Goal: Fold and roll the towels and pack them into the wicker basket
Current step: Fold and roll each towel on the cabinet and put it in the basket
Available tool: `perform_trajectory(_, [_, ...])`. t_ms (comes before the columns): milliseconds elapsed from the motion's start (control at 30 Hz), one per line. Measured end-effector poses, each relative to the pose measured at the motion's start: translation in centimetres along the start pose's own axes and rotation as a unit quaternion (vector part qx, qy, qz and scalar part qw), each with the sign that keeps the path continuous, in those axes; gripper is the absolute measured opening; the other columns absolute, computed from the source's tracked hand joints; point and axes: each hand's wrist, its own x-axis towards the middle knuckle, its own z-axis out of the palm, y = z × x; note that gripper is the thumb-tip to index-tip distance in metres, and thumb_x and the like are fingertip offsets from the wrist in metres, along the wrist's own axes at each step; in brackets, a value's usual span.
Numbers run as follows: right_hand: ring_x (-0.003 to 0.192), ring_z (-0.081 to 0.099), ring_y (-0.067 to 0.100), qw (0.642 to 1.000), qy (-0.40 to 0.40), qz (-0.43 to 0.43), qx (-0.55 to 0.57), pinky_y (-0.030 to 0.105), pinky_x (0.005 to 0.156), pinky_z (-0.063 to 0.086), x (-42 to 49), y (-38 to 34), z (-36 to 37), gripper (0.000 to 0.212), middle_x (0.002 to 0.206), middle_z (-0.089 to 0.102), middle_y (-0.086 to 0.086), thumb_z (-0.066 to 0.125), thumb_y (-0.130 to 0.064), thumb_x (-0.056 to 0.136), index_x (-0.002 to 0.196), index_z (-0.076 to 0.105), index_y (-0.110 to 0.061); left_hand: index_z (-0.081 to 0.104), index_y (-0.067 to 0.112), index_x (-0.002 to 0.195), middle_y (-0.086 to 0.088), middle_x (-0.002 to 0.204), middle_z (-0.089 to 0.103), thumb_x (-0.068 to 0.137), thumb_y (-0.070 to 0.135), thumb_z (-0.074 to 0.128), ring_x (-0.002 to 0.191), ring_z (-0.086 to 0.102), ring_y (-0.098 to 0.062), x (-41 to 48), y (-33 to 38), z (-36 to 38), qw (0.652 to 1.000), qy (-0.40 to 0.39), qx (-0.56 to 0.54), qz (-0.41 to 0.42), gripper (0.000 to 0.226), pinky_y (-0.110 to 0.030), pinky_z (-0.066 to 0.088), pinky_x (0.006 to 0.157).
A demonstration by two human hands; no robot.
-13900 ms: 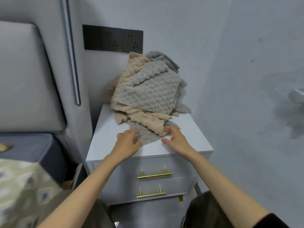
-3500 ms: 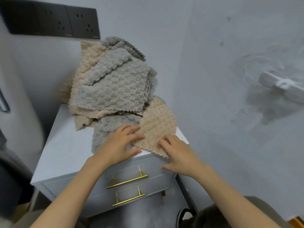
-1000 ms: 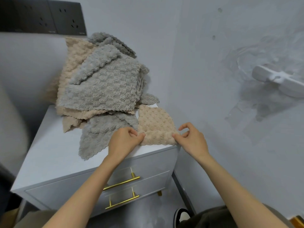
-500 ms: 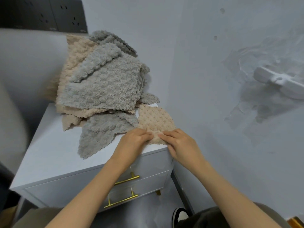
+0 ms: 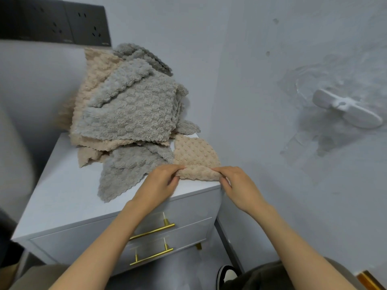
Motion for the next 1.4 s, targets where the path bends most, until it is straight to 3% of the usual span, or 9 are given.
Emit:
perform_trajectory(167, [0.092,0.05,0.012,0.982,-0.011,0.111,0.15,0.022,0.074,0.036,0.4,0.3,-0.3,0.018,0.097,0.06,0.0,0.049,-0.029,0.096,0.108,0.061,-0.034,0.068,0.013,0.096,-0.002,0.084,0.068,0.09,0.037,0.053,0.078,0.06,-0.015,0.1,0.1,-0.7,0.995,-0.007,-0.061,-0.081,0.029,-0.034,0.05,0.074])
perform_trajectory(333, [0.063,0.05,0.003,0.951,0.003,0.18,0.251,0.011,0.056,0.036,0.7,-0.5,-0.9,0.014,0.07,0.06,-0.008,0.058,-0.03,0.093,0.098,0.066,-0.019,0.059,0.014,0.084,0.004,0.068,0.057,0.093,0.03,0.056,0.062,0.049,-0.005,0.0,0.4,-1.0,0.983,-0.017,-0.066,-0.169,0.018,-0.017,0.031,0.053])
perform_trajectory(533, [0.071,0.06,0.012,0.96,0.048,0.224,0.163,0.03,0.064,0.048,0.9,-1.9,-0.2,0.008,0.065,0.063,-0.007,0.06,-0.035,0.087,0.091,0.058,-0.028,0.049,0.015,0.092,-0.001,0.071,0.059,0.09,0.032,0.056,0.063,0.053,-0.012,0.0,1.2,-0.7,0.975,0.02,-0.048,-0.214,0.019,-0.026,0.038,0.053])
perform_trajectory(700, [0.09,0.049,0.014,0.986,0.165,0.036,-0.001,0.029,0.059,0.04,0.9,-2.6,0.4,0.021,0.089,0.056,-0.009,0.061,-0.013,0.084,0.101,0.059,-0.026,0.054,0.017,0.098,0.007,0.09,0.053,0.087,0.027,0.06,0.085,0.049,-0.014,0.0,0.8,-0.3,0.989,0.095,0.043,-0.109,0.016,-0.027,0.041,0.069])
perform_trajectory(867, [0.09,0.057,0.02,0.978,0.137,-0.132,-0.08,0.029,0.064,0.05,0.9,-3.0,1.9,0.048,0.101,0.064,-0.003,0.069,0.008,0.067,0.107,0.067,-0.017,0.064,0.013,0.097,0.001,0.094,0.063,0.089,0.016,0.051,0.084,0.057,-0.02,-0.1,1.0,0.2,0.988,0.11,0.096,0.041,0.016,-0.03,0.045,0.069])
perform_trajectory(1033, [0.102,0.059,0.021,0.982,0.09,-0.143,-0.086,0.034,0.079,0.054,0.4,-2.6,1.7,0.043,0.11,0.066,0.0,0.063,-0.012,0.074,0.117,0.066,-0.014,0.068,0.016,0.11,0.003,0.108,0.068,0.09,0.033,0.04,0.098,0.062,-0.017,-0.5,0.3,-0.4,0.996,0.02,0.072,0.058,0.038,-0.033,0.052,0.084])
perform_trajectory(1133, [0.112,0.054,0.019,0.987,0.059,-0.125,-0.083,0.035,0.089,0.051,0.3,-2.1,1.4,0.041,0.12,0.063,-0.001,0.059,-0.014,0.085,0.125,0.061,-0.016,0.06,0.02,0.126,0.006,0.126,0.062,0.088,0.041,0.045,0.114,0.056,-0.012,-0.9,-0.7,-0.8,0.996,-0.032,0.061,0.049,0.047,-0.023,0.042,0.098])
perform_trajectory(1267, [0.125,0.045,0.017,0.996,0.004,-0.085,-0.042,0.023,0.097,0.037,0.2,-1.7,0.8,0.044,0.135,0.053,-0.001,0.049,-0.009,0.094,0.137,0.049,-0.018,0.057,0.02,0.13,0.007,0.124,0.062,0.092,0.022,0.059,0.103,0.056,-0.003,-0.8,-1.3,-1.0,0.998,-0.035,0.021,0.048,0.038,-0.013,0.039,0.089])
perform_trajectory(1400, [0.113,0.048,0.015,0.997,-0.045,-0.004,0.058,0.022,0.089,0.038,0.6,-1.4,0.3,0.034,0.121,0.059,0.0,0.044,-0.016,0.098,0.131,0.051,-0.022,0.061,0.023,0.12,0.011,0.089,0.066,0.091,0.031,0.057,0.074,0.057,0.0,-0.4,-1.0,-1.3,0.995,-0.034,-0.077,-0.044,0.031,-0.014,0.043,0.067])
